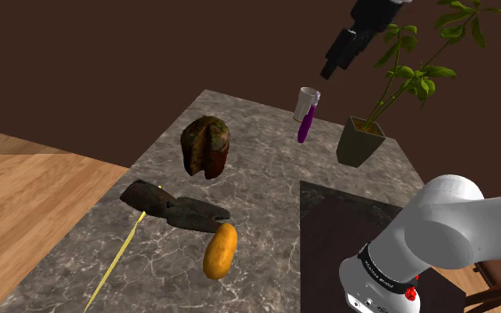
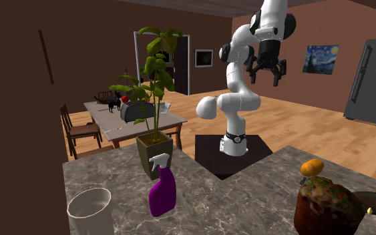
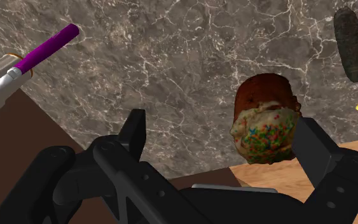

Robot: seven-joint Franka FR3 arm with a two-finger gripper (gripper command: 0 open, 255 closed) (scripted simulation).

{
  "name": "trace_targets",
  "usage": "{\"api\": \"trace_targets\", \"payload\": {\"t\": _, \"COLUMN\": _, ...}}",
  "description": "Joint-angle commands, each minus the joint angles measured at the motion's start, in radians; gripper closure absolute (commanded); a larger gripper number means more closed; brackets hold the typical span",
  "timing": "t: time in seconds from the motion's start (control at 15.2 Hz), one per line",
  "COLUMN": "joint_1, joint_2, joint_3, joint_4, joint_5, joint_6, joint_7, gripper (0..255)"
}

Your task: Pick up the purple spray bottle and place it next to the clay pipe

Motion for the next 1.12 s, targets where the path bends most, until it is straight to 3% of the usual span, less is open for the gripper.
{"api": "trace_targets", "payload": {"t": 0.0, "joint_1": 0.000, "joint_2": 0.000, "joint_3": 0.000, "joint_4": 0.000, "joint_5": 0.000, "joint_6": 0.000, "joint_7": 0.000, "gripper": 0}}
{"api": "trace_targets", "payload": {"t": 1.06, "joint_1": -0.185, "joint_2": 0.348, "joint_3": -0.120, "joint_4": -0.027, "joint_5": -0.113, "joint_6": 0.419, "joint_7": 0.131, "gripper": 0}}
